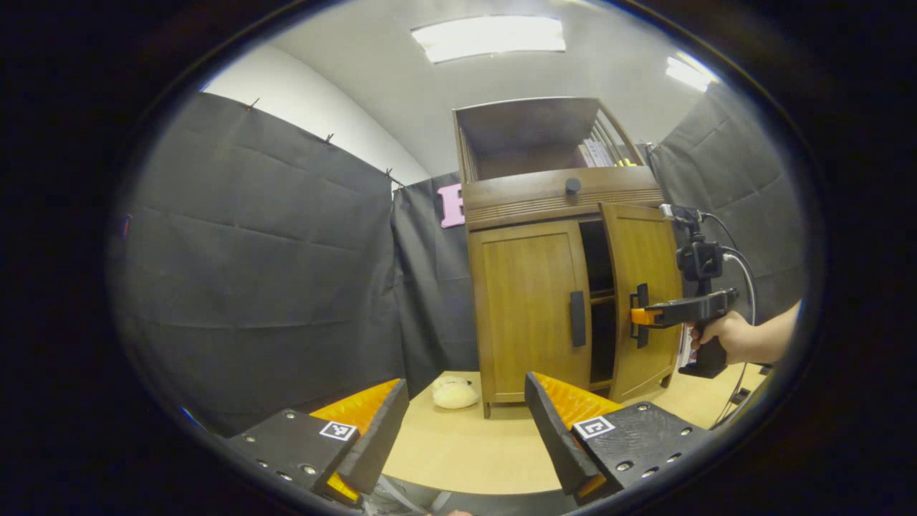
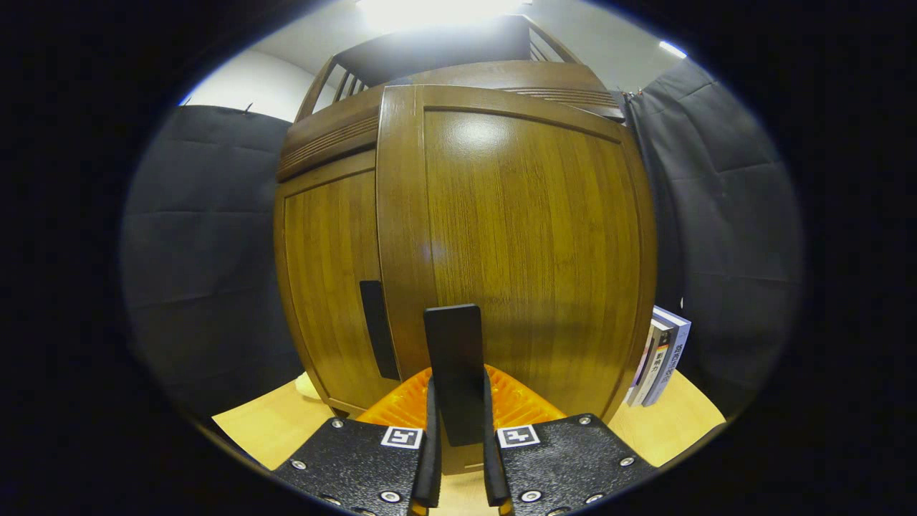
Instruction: Open the right door of the double-door shoe cabinet with the right hand, and open the left door with the left hand.
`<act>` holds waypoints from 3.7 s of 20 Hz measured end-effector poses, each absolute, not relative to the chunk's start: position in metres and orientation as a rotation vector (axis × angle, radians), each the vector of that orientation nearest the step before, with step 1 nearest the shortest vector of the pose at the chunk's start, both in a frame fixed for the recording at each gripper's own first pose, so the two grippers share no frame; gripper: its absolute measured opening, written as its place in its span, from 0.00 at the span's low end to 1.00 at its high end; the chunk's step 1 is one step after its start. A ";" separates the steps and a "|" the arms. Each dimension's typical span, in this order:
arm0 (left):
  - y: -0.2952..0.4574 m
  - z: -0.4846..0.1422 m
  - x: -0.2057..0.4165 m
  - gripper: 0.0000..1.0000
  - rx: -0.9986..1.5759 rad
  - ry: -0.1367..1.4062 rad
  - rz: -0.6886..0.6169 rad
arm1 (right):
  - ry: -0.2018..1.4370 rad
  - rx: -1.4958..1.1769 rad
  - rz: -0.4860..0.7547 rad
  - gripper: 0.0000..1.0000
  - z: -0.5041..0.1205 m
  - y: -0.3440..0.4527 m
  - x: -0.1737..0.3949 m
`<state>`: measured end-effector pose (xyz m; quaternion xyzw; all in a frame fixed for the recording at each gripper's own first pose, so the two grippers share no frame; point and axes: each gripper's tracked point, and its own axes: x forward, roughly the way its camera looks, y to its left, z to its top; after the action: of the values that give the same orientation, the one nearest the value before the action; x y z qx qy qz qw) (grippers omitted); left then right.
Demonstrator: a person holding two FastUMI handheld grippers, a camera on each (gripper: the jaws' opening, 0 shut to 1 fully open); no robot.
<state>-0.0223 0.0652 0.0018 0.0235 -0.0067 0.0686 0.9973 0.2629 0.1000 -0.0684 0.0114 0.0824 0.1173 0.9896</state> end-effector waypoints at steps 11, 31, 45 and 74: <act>0.026 0.022 -0.029 0.93 0.052 -0.040 0.038 | 0.149 0.034 0.233 0.24 -0.063 0.079 0.237; -0.020 0.034 -0.023 1.00 0.051 -0.058 -0.103 | 0.135 0.021 0.077 0.21 -0.058 -0.004 0.212; -0.023 0.032 -0.021 1.00 0.062 -0.049 -0.115 | 0.070 -0.073 -0.100 0.59 -0.054 -0.074 0.180; -0.042 0.021 0.036 0.87 -0.050 -0.002 -0.197 | 0.034 -0.019 -0.204 0.93 -0.047 -0.045 0.164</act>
<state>0.0363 -0.0421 0.0206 -0.0249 -0.0010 -0.0984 0.9948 0.1643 -0.0447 -0.0469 -0.0093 0.0171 -0.1018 0.9946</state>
